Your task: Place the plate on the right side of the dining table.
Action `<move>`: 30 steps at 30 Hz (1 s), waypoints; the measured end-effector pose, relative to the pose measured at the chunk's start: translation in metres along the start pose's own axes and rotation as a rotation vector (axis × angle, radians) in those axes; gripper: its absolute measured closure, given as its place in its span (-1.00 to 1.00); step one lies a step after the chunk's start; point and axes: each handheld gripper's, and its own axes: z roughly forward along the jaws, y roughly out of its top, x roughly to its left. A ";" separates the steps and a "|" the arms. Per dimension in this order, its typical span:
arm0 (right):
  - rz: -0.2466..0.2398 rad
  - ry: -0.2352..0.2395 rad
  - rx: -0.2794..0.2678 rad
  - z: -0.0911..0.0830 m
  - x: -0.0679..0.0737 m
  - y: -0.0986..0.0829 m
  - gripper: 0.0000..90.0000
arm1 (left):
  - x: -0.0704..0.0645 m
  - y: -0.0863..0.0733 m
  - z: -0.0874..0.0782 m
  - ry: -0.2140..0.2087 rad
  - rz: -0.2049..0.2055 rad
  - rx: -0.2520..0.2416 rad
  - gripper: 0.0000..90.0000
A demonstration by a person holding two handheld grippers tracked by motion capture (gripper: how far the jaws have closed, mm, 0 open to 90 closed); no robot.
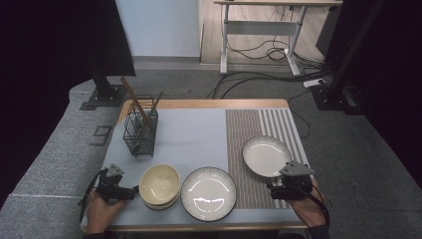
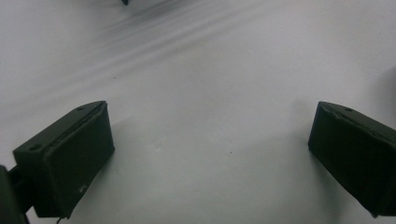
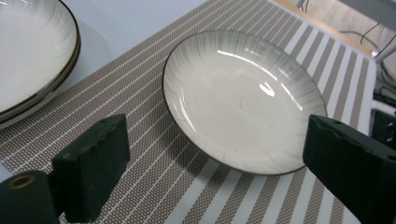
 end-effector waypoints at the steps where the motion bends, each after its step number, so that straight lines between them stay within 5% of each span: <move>1: 0.014 -0.004 0.001 0.002 0.000 -0.003 -0.88 | 0.000 0.000 0.000 0.000 0.000 0.000 -1.00; 21: 0.218 0.004 0.089 0.045 0.000 -0.054 -1.00 | 0.000 0.000 0.000 0.001 0.001 0.000 -1.00; 30: 0.231 0.018 0.091 0.055 -0.002 -0.064 -1.00 | 0.000 0.000 0.000 0.001 0.000 0.000 -1.00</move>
